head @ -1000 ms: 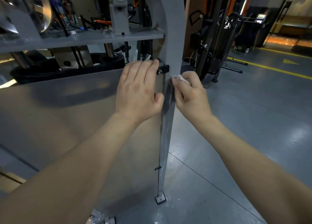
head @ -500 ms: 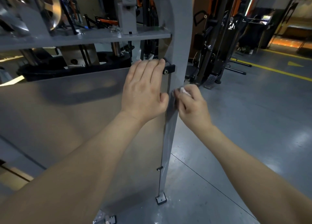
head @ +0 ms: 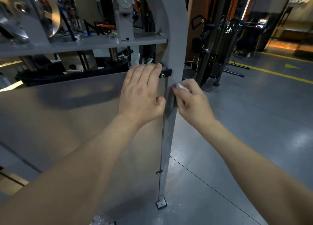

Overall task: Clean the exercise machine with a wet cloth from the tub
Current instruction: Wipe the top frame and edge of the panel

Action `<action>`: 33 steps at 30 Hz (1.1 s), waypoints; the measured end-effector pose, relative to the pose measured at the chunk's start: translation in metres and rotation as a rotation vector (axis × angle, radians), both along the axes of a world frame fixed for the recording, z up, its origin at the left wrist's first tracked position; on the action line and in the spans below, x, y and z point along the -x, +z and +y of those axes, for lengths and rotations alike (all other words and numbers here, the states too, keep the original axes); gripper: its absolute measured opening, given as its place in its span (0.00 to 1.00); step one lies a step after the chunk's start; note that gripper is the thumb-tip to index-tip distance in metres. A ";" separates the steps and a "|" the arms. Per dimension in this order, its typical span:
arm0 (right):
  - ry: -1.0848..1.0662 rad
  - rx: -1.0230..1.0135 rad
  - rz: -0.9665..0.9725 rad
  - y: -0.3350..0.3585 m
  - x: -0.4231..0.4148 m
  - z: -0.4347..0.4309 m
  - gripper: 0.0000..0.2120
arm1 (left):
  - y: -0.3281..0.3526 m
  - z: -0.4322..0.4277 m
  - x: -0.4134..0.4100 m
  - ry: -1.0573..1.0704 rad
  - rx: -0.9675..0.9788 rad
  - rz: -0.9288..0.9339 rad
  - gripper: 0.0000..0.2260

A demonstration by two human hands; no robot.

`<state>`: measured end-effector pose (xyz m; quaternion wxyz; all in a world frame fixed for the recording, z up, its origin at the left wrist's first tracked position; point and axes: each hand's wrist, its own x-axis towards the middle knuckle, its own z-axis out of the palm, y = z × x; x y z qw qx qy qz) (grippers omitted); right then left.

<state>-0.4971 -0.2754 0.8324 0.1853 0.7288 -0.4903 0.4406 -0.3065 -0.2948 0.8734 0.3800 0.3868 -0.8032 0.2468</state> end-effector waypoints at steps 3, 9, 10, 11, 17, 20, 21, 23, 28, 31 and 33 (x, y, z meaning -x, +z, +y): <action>-0.008 0.073 -0.053 0.018 -0.003 -0.007 0.07 | 0.001 0.000 -0.001 -0.001 -0.044 -0.018 0.33; 0.002 -0.102 -0.038 -0.007 0.001 0.008 0.06 | 0.007 0.009 -0.003 -0.003 -0.115 -0.052 0.34; 0.020 -0.160 -0.076 -0.005 0.003 0.012 0.07 | 0.009 0.011 -0.002 0.000 -0.133 -0.057 0.34; 0.033 -0.227 -0.155 -0.001 0.005 0.017 0.07 | 0.011 0.014 -0.003 0.004 -0.160 -0.063 0.34; 0.198 -0.689 -0.616 0.031 0.010 0.060 0.06 | 0.015 0.043 -0.008 -0.115 -0.288 0.105 0.31; 0.362 -0.772 -0.728 0.032 0.015 0.075 0.09 | 0.000 0.059 -0.009 -0.278 -0.443 0.155 0.24; 0.407 -0.795 -0.760 0.030 0.015 0.076 0.09 | -0.004 0.062 -0.008 -0.339 -0.546 0.167 0.22; 0.463 -0.820 -0.790 0.027 0.015 0.078 0.07 | -0.008 0.065 -0.004 -0.445 -0.759 0.251 0.15; 0.392 -0.740 -0.725 0.022 0.013 0.080 0.02 | -0.005 0.066 0.007 -0.318 -0.855 0.459 0.06; 0.288 -0.638 -0.562 0.013 0.011 0.082 0.11 | -0.007 0.063 0.013 -0.195 -0.916 0.624 0.08; 0.199 -0.464 -0.391 0.005 0.005 0.084 0.16 | -0.007 0.062 0.018 -0.169 -0.992 0.735 0.07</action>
